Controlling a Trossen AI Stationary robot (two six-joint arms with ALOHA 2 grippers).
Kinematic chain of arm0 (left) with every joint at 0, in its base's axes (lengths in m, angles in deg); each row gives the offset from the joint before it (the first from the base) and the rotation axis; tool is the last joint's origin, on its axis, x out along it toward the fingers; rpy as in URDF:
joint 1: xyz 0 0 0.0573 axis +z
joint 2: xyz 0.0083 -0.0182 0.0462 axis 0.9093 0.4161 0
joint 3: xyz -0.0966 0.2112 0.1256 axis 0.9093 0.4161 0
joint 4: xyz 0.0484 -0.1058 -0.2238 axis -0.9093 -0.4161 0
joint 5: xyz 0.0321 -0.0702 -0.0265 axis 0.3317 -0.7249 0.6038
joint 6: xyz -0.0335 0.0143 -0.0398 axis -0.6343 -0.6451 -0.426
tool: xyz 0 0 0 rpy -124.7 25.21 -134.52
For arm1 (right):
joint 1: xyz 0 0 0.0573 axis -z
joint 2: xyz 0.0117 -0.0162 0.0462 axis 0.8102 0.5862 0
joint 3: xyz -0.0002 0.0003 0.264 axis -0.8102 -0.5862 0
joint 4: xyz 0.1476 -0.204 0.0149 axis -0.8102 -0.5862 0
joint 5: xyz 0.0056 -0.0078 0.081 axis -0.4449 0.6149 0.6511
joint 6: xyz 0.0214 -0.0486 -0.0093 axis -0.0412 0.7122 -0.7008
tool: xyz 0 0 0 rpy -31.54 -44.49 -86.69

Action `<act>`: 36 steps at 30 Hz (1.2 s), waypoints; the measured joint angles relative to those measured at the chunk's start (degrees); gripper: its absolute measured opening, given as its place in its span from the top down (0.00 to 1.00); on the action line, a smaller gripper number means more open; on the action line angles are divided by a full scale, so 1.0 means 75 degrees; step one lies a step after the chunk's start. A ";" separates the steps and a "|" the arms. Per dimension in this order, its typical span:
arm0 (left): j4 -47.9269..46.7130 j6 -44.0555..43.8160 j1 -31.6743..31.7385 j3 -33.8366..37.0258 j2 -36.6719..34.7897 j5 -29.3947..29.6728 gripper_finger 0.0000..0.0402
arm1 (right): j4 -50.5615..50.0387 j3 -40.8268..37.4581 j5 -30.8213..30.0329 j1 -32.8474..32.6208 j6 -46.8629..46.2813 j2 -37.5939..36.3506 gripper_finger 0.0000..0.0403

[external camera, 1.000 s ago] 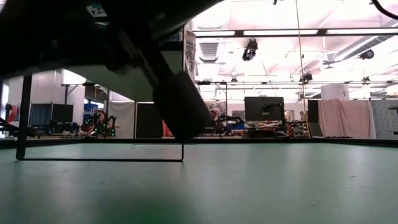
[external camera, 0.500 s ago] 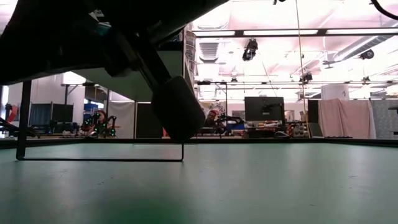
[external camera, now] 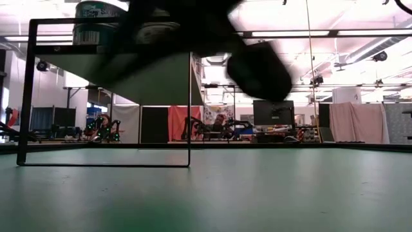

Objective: Stack canned seafood by type on shelf
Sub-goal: Stack the blue tuna can on top of the blue tuna can on the shelf

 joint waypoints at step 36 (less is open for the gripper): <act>0.0905 0.0899 0.0178 -0.1139 0.1344 0.0266 1.00 | 0.1087 -0.0017 -0.0118 0.0038 0.0395 0.0282 0.97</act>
